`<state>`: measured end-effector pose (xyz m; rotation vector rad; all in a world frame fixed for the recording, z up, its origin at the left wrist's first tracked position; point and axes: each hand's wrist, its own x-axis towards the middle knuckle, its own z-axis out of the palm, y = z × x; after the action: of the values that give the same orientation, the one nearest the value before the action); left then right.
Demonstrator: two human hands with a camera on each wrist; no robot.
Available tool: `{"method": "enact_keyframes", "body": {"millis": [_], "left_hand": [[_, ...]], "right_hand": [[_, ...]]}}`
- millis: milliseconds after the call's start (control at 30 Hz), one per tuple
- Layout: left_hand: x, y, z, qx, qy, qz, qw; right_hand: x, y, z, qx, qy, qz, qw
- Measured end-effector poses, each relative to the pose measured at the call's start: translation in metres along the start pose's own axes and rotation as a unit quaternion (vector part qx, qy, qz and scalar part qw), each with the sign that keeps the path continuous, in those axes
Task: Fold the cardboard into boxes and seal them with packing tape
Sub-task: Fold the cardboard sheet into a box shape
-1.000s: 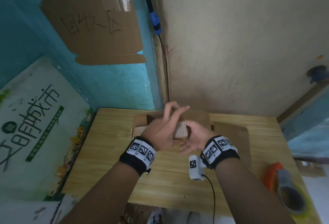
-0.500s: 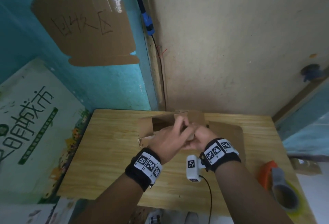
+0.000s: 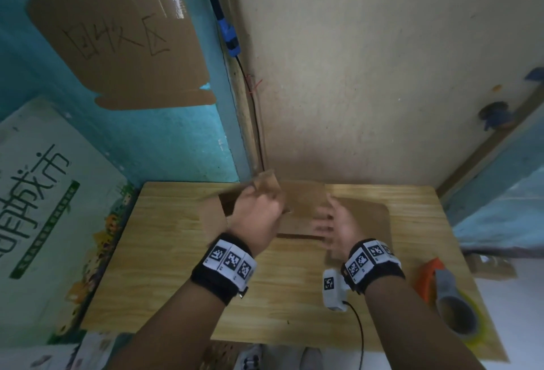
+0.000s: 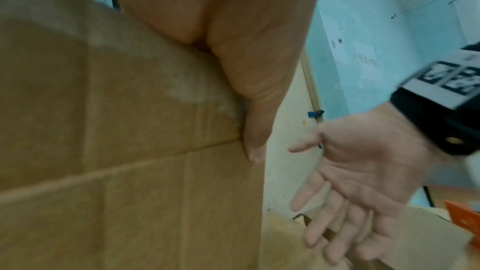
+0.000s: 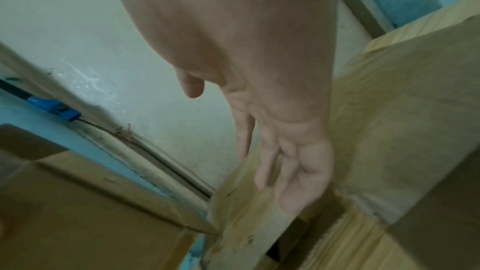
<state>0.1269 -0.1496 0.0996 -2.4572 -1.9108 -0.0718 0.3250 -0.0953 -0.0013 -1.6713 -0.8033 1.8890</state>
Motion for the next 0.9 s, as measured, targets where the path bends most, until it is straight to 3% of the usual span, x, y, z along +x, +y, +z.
{"method": "enact_keyframes", "body": {"millis": [167, 267, 367, 433, 600, 900], "left_hand": [[0.009, -0.011, -0.007, -0.024, 0.025, -0.036, 0.999], [0.012, -0.005, -0.010, -0.008, 0.047, -0.017, 0.999], [0.018, 0.002, -0.004, -0.005, 0.071, -0.014, 0.997], [0.023, 0.005, 0.002, -0.015, 0.072, -0.012, 0.997], [0.033, 0.013, 0.002, -0.045, 0.124, 0.038, 0.991], [0.044, 0.008, -0.005, -0.081, 0.187, 0.065, 0.977]], "right_hand": [[0.015, 0.004, -0.054, 0.009, 0.160, -0.042, 0.986], [0.020, 0.014, -0.093, -0.129, 0.280, -0.064, 0.949], [0.022, 0.023, -0.114, -0.273, 0.327, -0.009, 0.905], [0.026, 0.031, -0.119, -0.282, 0.310, -0.004, 0.908], [0.034, 0.045, -0.107, -0.196, 0.221, -0.068, 0.953], [0.054, 0.039, -0.046, -0.251, 0.104, -0.122, 0.955]]}}
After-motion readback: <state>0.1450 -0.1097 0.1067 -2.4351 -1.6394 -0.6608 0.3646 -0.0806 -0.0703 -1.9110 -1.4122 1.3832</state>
